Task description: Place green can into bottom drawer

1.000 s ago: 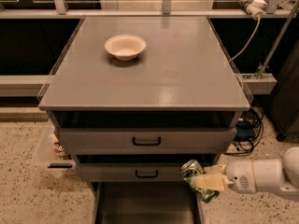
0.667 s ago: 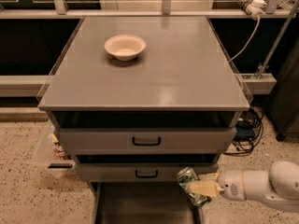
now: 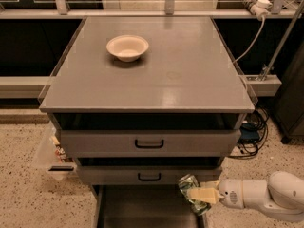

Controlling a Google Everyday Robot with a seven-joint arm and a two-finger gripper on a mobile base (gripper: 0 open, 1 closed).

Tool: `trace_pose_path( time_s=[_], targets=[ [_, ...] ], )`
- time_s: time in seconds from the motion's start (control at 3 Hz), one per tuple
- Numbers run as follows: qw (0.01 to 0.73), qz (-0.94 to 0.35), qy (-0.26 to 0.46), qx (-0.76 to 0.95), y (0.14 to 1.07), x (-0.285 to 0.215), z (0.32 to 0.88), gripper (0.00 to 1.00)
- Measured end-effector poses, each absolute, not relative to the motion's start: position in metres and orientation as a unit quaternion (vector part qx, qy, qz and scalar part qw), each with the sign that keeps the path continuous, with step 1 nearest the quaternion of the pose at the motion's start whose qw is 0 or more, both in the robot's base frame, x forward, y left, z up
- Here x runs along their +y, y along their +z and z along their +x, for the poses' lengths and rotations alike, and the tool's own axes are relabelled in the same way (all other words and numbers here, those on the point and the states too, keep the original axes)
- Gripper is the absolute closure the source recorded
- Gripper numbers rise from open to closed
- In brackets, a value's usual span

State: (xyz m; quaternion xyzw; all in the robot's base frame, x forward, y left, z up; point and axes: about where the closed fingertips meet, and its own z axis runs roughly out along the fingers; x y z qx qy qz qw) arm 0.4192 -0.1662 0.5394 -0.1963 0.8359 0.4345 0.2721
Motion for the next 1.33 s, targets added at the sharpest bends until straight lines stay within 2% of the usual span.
trace_pose_path(
  time_s=[0.67, 1.33],
  targets=[
    [0.318, -0.085, 0.419, 0.846, 0.438, -0.186, 0.432, 1.0],
    [0.294, -0.018, 0.405, 0.866, 0.355, -0.194, 0.447, 1.0]
  ],
)
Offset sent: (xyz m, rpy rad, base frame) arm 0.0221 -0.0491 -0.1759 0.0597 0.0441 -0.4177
